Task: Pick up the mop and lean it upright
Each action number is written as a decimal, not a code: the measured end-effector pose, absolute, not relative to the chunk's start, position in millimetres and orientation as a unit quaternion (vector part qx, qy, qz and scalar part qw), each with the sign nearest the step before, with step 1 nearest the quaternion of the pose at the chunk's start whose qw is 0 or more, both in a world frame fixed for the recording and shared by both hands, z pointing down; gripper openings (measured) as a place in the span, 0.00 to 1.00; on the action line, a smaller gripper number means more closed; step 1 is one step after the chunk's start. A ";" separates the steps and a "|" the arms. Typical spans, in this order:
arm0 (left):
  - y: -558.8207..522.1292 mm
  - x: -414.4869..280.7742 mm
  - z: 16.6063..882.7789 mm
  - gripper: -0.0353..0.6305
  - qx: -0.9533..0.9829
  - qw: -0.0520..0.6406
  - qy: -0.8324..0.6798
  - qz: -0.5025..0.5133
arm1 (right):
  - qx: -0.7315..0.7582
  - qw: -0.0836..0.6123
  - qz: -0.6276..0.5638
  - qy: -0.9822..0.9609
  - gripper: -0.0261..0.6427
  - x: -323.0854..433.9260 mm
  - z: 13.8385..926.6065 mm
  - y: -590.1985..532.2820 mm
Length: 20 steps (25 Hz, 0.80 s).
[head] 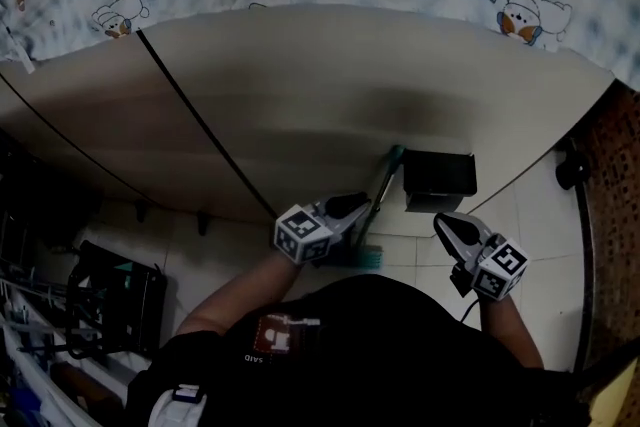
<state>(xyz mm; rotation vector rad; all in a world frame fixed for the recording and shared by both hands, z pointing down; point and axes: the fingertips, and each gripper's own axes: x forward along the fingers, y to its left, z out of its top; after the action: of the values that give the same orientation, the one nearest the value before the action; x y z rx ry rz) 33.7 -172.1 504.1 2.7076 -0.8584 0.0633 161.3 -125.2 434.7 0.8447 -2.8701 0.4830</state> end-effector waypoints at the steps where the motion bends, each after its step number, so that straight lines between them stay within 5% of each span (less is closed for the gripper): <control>1: -179.3 38.4 515.2 0.13 0.942 0.149 -0.298 0.038 | 0.281 0.056 0.163 -0.944 0.06 164.5 436.3 -126.6; 8: -220.3 62.0 612.5 0.33 0.922 0.196 -0.306 0.136 | 0.297 0.060 0.183 -0.935 0.06 188.0 448.1 -133.2; 20: -231.8 77.5 760.5 0.43 0.879 0.233 -0.320 0.266 | 0.327 0.069 0.222 -0.916 0.06 220.2 480.6 -130.2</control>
<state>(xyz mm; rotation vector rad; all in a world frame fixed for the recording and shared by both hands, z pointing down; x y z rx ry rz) 77.5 -231.8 760.5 2.4142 -0.8784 0.7293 220.2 -130.2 480.6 0.9840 -2.7583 0.6670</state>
